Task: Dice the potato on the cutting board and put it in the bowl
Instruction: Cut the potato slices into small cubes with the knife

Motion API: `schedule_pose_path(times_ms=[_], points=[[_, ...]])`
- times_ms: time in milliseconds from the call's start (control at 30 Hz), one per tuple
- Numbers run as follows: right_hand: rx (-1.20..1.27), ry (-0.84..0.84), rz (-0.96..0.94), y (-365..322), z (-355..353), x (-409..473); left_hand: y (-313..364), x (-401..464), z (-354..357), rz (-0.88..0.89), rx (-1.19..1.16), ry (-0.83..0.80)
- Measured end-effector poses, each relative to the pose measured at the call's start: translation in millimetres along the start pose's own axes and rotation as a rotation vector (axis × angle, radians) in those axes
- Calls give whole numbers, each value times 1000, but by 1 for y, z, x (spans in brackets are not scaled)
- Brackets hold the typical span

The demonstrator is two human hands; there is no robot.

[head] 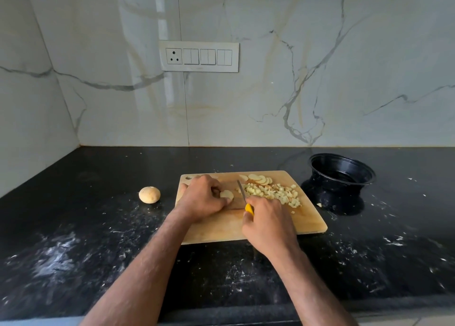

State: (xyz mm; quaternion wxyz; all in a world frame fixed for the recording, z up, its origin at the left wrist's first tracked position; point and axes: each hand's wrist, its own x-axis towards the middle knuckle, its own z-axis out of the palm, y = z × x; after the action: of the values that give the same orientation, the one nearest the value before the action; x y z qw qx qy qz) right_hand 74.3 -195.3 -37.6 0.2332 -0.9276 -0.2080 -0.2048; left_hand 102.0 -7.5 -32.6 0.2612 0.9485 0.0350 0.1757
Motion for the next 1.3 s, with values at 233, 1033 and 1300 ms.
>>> schedule_pose_path(times_ms=[233,1033,1300], points=[[-43,-8,92,0,-1,4,-2,0,-2,36,-37,-34],[3,-6,-31,-13,2,12,2,-2,-3,-22,-104,-42],[23,-65,-28,-15,9,11,3,0,-1,-50,-100,-20]])
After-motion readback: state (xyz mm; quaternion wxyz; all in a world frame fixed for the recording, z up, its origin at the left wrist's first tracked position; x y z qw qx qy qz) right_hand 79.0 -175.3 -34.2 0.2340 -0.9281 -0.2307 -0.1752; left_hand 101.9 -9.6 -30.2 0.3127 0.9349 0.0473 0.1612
